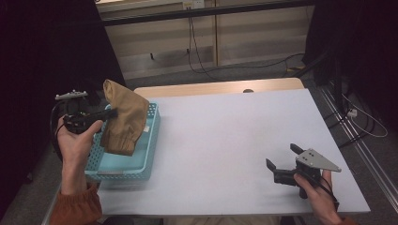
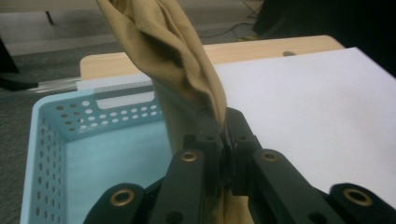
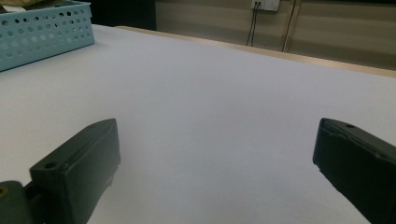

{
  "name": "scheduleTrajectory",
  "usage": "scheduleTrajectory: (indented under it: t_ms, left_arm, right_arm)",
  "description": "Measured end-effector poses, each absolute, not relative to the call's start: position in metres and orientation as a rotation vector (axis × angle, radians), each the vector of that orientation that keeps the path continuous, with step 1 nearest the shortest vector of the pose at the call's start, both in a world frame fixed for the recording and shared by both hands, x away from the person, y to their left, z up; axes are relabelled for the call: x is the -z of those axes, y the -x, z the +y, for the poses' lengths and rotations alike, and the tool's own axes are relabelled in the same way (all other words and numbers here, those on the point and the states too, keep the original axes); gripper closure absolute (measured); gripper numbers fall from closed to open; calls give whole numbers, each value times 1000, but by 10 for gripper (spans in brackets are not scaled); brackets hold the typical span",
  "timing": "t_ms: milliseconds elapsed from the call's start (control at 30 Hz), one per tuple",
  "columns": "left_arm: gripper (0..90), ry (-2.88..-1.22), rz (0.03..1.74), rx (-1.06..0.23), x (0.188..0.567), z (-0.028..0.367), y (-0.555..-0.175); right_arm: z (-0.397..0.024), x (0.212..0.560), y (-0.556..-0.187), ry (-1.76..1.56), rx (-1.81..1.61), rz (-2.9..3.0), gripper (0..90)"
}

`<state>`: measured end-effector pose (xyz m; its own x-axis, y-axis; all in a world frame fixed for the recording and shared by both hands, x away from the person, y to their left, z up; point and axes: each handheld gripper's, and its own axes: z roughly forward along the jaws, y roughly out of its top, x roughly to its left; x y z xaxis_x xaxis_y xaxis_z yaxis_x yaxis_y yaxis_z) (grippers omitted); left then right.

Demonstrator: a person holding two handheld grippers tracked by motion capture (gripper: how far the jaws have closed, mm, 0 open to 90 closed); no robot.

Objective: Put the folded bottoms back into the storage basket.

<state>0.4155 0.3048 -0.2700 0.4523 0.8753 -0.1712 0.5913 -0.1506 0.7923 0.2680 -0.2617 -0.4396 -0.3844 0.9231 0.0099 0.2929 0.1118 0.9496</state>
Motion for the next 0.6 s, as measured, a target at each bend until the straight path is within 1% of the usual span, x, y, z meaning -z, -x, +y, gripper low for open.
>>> scheduleTrajectory:
  t_ms: [133,467,567,600]
  left_arm:
    - [865,-1892,1253,-399,277,299,-420]
    - [865,-1929,1260,-352,293,292,-431]
    - [865,-1940,1281,-370,297,291,-433]
    - [865,-1940,1279,-352,299,291,-435]
  right_arm:
    - [-261,439,-268,-1184,-1284,1769,6]
    - [-260,439,-268,-1176,-1290,1770,6]
    - [-260,439,-269,-1176,-1289,1772,7]
    - [-260,439,-269,-1177,-1289,1773,7]
